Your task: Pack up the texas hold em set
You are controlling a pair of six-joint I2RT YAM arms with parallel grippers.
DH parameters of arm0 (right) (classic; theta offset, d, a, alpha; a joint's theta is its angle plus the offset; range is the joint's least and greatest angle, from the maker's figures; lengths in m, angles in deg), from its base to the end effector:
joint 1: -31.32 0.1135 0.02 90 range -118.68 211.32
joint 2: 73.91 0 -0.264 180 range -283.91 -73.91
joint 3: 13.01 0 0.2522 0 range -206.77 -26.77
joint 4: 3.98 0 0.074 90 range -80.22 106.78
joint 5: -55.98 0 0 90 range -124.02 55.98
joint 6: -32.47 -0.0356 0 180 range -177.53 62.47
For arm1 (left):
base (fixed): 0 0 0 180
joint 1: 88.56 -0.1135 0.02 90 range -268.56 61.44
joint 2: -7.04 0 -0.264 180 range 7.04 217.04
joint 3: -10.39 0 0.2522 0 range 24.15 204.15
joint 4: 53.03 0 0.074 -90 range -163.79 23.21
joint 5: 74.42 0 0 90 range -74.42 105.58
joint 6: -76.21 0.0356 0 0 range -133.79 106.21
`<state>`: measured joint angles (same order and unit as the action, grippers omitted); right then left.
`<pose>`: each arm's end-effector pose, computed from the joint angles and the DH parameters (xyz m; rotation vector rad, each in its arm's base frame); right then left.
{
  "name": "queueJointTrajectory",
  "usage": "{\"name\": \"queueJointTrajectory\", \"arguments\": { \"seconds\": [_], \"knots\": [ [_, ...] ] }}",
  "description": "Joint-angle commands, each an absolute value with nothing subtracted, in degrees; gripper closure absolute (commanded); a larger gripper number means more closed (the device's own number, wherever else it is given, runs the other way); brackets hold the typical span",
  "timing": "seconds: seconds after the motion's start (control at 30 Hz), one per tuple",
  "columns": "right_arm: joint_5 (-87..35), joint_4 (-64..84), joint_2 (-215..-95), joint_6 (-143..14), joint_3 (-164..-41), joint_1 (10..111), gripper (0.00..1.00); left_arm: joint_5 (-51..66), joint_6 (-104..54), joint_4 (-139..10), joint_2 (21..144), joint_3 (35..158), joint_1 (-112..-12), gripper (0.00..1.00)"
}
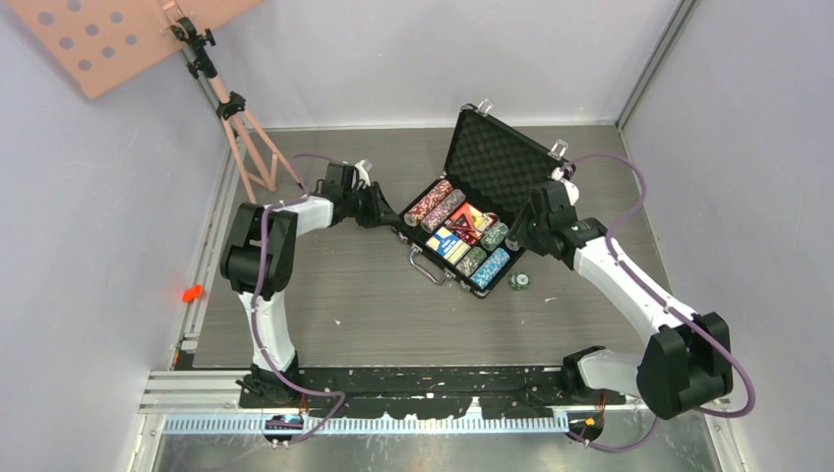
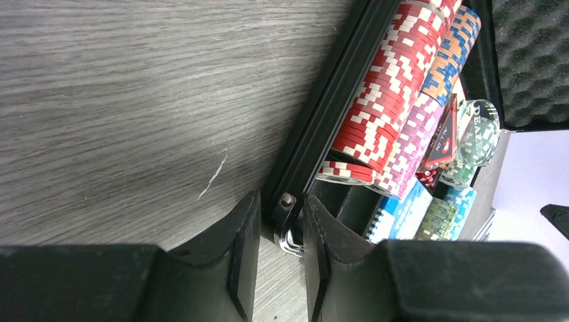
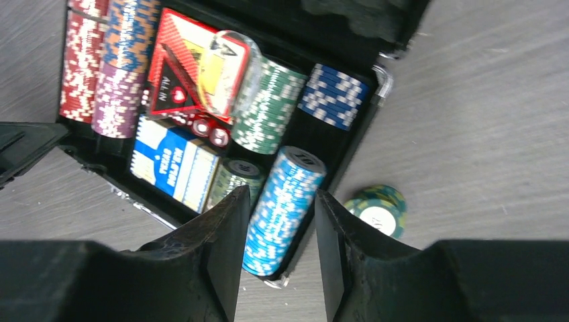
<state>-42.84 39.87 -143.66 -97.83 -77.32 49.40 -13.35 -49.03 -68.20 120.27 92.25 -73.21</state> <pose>0.2402 0.0727 0.2545 0.5377 2.3764 0.2767 0.3925 -0.1256 0.1485 -0.1772 2.4880 -1.0012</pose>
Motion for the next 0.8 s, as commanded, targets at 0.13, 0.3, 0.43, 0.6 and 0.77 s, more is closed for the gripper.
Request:
{"name": "queueJointTrajectory", "arguments": {
  "seconds": [0.13, 0.3, 0.43, 0.6, 0.77],
  "knots": [
    [-44.6, 32.9, -152.7, -96.8, -84.1, 52.7, 0.63, -10.3, -49.9, -64.4, 113.6, 83.0, -76.0, 1.0],
    [-45.4, 31.7, -159.3, -96.6, -87.7, 54.4, 0.67, -7.4, -49.9, -64.8, 107.7, 77.7, -76.3, 1.0],
    [-45.4, 30.8, -163.1, -96.4, -90.0, 55.0, 0.69, -5.4, -49.6, -65.0, 105.5, 75.8, -76.3, 1.0],
    [-46.1, 31.0, -167.0, -95.7, -92.6, 55.9, 0.73, -5.1, -48.4, -66.6, 105.0, 76.6, -76.5, 1.0],
    [-48.3, 32.9, -171.5, -95.5, -95.9, 56.7, 0.74, -4.4, -47.6, -69.2, 102.6, 76.0, -76.6, 1.0]
  ]
}}
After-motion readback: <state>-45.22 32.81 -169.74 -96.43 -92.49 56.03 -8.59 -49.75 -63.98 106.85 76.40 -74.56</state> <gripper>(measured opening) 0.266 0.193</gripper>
